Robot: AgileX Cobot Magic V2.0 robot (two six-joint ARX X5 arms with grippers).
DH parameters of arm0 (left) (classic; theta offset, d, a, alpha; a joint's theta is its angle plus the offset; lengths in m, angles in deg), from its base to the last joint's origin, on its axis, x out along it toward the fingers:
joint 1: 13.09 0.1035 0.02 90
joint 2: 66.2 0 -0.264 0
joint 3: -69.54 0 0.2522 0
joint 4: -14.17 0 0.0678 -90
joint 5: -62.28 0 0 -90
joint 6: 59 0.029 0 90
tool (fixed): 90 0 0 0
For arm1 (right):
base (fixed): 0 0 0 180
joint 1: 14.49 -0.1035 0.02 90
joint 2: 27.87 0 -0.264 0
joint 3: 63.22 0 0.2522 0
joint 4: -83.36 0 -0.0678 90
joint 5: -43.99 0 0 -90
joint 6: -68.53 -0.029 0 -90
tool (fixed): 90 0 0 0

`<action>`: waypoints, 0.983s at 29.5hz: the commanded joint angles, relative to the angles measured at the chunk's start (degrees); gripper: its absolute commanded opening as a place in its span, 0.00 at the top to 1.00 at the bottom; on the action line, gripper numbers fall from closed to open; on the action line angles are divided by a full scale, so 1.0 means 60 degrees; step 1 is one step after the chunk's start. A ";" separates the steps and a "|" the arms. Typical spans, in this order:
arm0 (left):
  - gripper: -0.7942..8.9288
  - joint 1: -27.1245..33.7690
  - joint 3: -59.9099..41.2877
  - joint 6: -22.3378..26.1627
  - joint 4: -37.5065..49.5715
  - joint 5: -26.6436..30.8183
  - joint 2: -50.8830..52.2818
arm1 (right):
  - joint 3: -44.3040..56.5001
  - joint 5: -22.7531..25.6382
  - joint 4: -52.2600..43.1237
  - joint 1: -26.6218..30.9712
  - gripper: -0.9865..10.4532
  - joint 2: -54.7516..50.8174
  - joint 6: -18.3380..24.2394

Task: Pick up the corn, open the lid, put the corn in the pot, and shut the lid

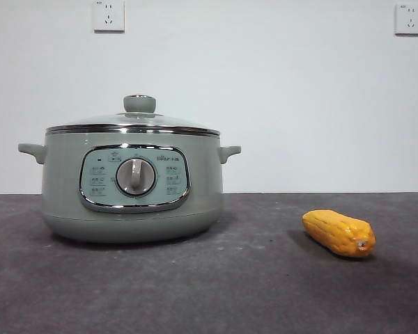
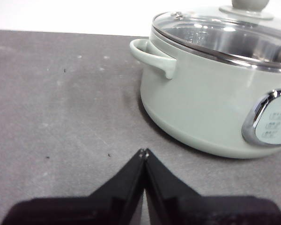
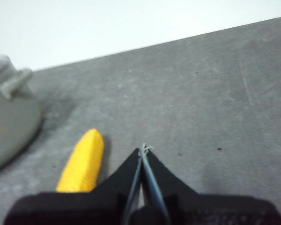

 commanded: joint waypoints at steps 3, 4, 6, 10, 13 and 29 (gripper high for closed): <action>0.93 0.0022 0.0481 -0.0922 -0.0211 -0.0229 -0.0022 | -0.0419 -0.0178 -0.0091 0.0004 0.92 0.0007 -0.1166; 0.93 0.0018 0.0667 -0.1027 -0.0317 -0.0331 -0.0029 | -0.0608 -0.0186 -0.0055 0.0004 0.92 0.0025 -0.1253; 0.93 0.0018 0.1053 -0.1177 -0.0525 -0.0481 -0.0040 | -0.1016 -0.0299 -0.0029 0.0004 0.92 0.0146 -0.1249; 0.93 0.0018 0.2025 -0.1479 -0.1180 -0.0572 -0.0124 | -0.2102 -0.0612 0.0499 0.0004 0.92 0.0725 -0.1239; 0.93 0.0018 0.3042 -0.1497 -0.1887 -0.1158 -0.0240 | -0.3184 -0.1228 0.1559 0.0004 0.92 0.1446 -0.1056; 0.93 -0.0124 0.7544 -0.0503 -0.6233 -0.2229 -0.2055 | -0.8863 -0.2481 0.7063 0.0004 0.92 0.5504 0.2317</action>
